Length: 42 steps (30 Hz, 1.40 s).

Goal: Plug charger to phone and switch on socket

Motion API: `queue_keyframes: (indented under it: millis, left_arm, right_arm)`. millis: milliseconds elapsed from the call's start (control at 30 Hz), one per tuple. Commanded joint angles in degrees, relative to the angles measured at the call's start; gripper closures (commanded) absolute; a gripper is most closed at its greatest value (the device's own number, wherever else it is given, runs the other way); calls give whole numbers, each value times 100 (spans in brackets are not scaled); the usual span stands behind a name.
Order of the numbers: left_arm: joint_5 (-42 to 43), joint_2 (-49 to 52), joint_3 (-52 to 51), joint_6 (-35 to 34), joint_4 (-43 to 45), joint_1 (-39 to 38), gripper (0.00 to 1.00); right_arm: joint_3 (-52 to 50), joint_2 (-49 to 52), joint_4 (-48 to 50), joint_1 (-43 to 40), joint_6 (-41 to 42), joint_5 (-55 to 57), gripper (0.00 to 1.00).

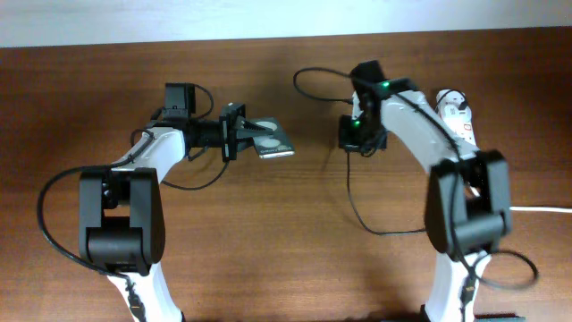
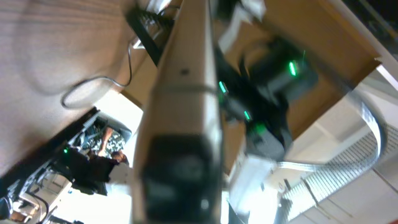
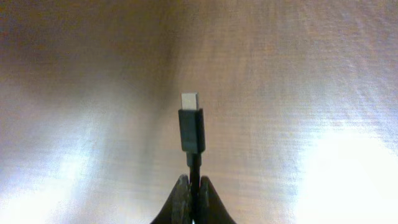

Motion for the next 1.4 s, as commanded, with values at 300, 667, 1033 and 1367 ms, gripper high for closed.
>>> queue_keyframes:
  millis: [300,667,1033,1367]
  left_arm:
    - [-754,-98,68,505,1956,-11,100]
    - [-181,-98,68,-61,3617,-13,100]
    - [-173,-98,68,-168,3620,-13,100]
    - [-170,-98,68,-623,3595,-13,100]
  right_arm:
    - [15,-2485,-1602,890,-1381,-1947,96]
    - [2,-2461,-424,1974,284,-286,96]
    - [2,-2129,-603,1971,492,-1019,96]
    - [2,-2105,-380,1971,494,-826,96]
